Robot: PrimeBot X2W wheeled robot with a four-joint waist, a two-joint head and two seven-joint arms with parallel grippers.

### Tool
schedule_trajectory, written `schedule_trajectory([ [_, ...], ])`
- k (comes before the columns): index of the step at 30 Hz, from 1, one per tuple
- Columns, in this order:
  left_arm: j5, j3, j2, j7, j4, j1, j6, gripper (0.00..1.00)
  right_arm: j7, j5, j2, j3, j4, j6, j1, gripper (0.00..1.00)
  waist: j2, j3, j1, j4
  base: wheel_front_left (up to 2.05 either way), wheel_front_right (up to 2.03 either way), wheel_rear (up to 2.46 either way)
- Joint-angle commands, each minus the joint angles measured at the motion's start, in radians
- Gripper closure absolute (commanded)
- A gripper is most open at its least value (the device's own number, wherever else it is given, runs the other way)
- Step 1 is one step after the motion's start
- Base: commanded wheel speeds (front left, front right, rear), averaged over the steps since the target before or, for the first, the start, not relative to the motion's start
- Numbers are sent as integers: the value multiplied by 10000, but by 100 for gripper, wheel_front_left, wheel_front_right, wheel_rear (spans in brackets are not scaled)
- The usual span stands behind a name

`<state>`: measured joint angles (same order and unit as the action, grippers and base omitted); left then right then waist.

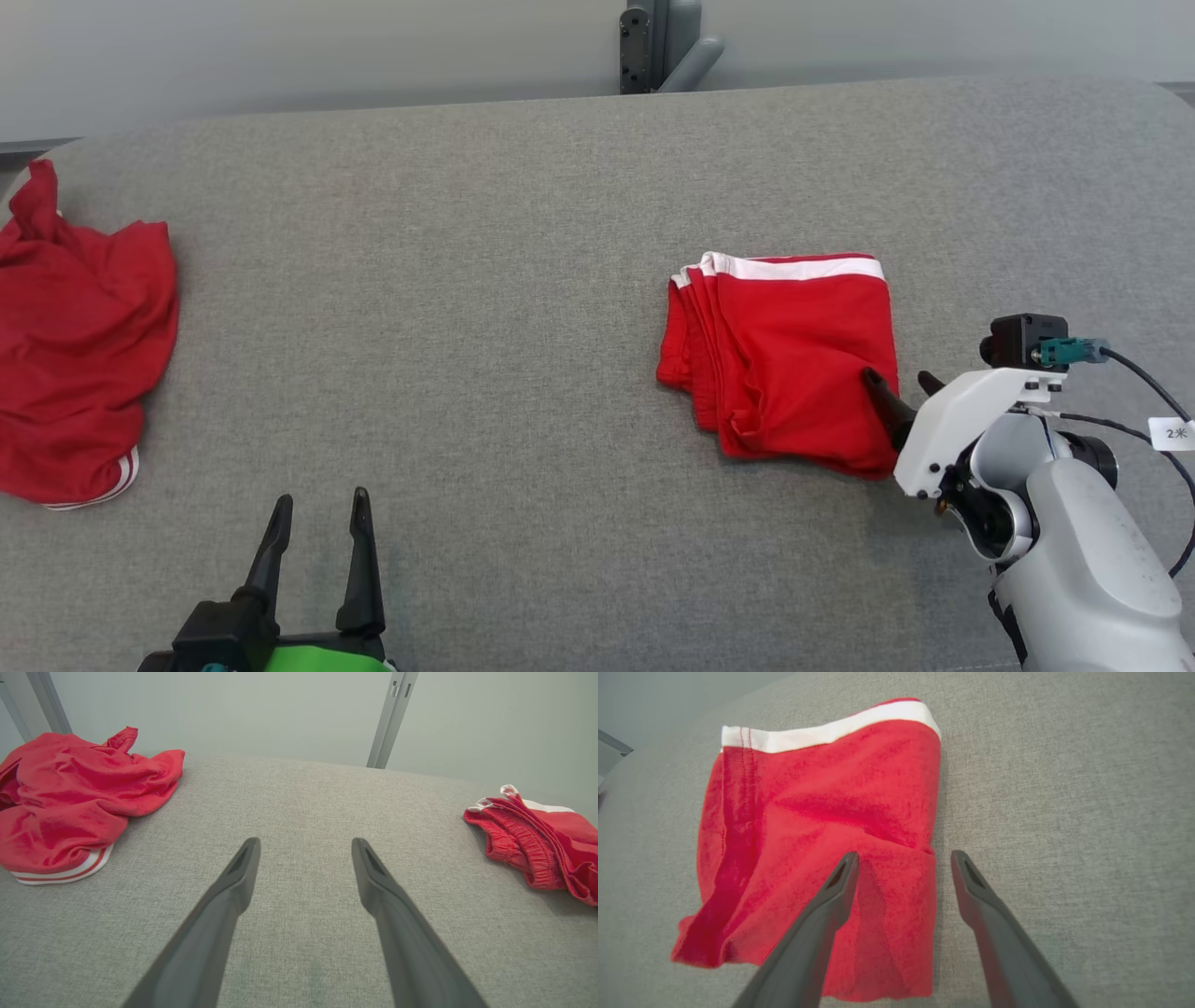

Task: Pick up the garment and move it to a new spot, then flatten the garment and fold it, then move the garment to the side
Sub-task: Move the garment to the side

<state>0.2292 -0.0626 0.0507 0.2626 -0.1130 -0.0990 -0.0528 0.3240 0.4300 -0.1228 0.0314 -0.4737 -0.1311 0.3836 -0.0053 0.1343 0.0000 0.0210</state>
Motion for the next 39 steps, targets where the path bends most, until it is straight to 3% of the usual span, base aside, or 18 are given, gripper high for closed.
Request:
schedule_trajectory([
  [1,-23,-47,3,29,-32,176,-23,0,-22,-175,-15,-143,-302,8,253,0,53,168,0,217,0,0,0],
  [7,10,-146,3,29,-50,222,63,0,-173,-360,211,-391,-1363,5,734,0,53,272,0,407,0,0,0],
  [8,-25,-166,3,29,-81,239,56,0,-131,-279,257,-341,-1665,5,860,9,53,293,0,407,0,0,0],
  [9,-36,-162,3,29,-85,251,54,0,-214,-289,243,-307,-1777,5,930,61,53,300,0,399,0,0,0],
  [10,-46,-150,3,29,-81,267,54,0,-275,-211,248,-341,-1899,5,994,100,53,307,0,378,0,0,0],
  [16,-47,-182,3,29,45,306,49,0,-487,89,176,-79,-2185,6,1194,100,53,382,0,24,0,0,0],
  [20,-36,-145,3,29,130,323,87,0,-670,222,-13,23,-2273,8,1384,100,53,556,0,-558,0,0,0],
  [28,-510,-301,47,28,37,1035,-287,0,-1025,-68,-564,85,-2409,8,2120,100,53,1540,0,-1685,0,0,0],
  [33,-828,-545,177,17,-70,1638,-482,0,-1333,-467,-1309,-58,-2520,8,2910,100,53,2262,0,-1766,0,0,0],
  [39,-1000,-610,257,17,25,1890,-558,0,-1280,-1053,-2485,-673,-3107,8,4150,100,53,2983,0,-1351,0,0,0],
])
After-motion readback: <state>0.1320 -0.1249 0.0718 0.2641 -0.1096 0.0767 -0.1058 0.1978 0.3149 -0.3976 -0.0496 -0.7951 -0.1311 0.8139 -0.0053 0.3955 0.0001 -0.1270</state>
